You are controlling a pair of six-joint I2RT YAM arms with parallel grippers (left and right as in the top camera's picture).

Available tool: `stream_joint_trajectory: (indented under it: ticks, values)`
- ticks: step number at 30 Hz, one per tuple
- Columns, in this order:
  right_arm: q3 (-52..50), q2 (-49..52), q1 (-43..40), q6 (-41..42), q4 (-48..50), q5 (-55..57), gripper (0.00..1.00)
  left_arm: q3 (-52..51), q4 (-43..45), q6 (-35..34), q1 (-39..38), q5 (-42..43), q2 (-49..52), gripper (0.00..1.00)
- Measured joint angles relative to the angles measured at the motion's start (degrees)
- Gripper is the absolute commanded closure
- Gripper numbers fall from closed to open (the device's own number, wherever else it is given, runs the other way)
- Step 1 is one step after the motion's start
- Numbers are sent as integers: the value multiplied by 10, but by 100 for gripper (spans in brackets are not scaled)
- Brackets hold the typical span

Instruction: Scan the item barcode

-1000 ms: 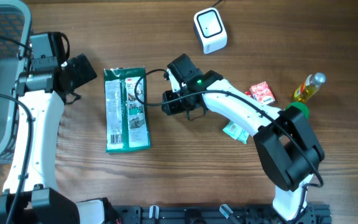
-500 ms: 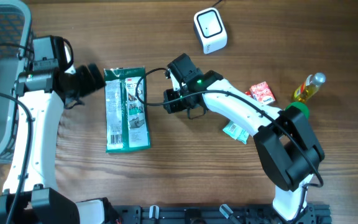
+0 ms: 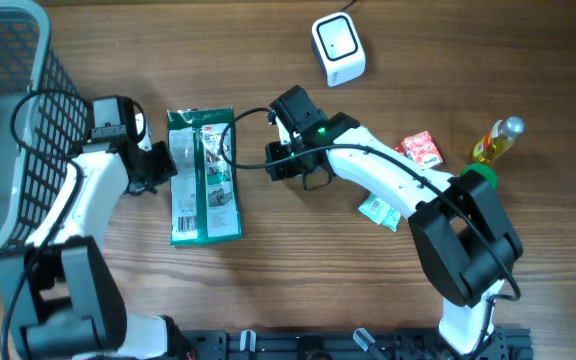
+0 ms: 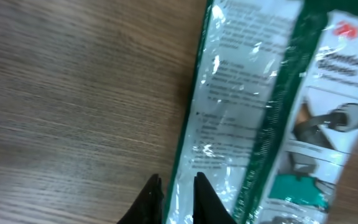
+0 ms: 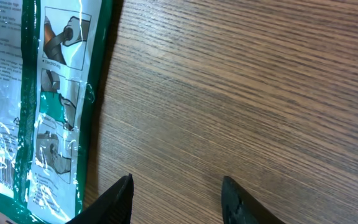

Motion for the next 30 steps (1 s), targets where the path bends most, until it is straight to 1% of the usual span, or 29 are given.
stream_joint_trajectory:
  ticks: [2, 6, 11, 14, 17, 19, 23, 26, 28, 30]
  values:
    - [0, 0, -1, 0, 0, 0, 54, 0, 3, 1, 0, 0, 21, 83]
    - [0, 0, -4, 0, -2, 0, 55, -2, 5, 2, 0, -1, 74, 83]
    - [0, 0, -5, -2, -4, 0, 55, -1, 7, 2, -10, 10, 79, 83]
    - [0, 0, -22, -6, -20, -5, 55, 0, 13, 2, -35, 16, 79, 83]
    - [0, 0, -55, -17, -33, -36, 55, 0, 26, 2, -75, 20, 80, 84]
    - [0, 0, -82, -29, -52, -70, 51, 0, 34, -10, -107, 24, 81, 84]
    - [0, 0, -90, -33, -76, -95, 50, 0, 39, -31, -139, 26, 82, 83]
    - [-5, 0, -89, -33, -72, -114, 50, 0, 40, -38, -154, 27, 82, 85]
    - [-22, 0, -89, -30, -50, -132, 50, 0, 40, -38, -156, 27, 82, 87]
    - [-47, 0, -89, -22, -29, -145, 50, 1, 40, -35, -156, 29, 82, 91]
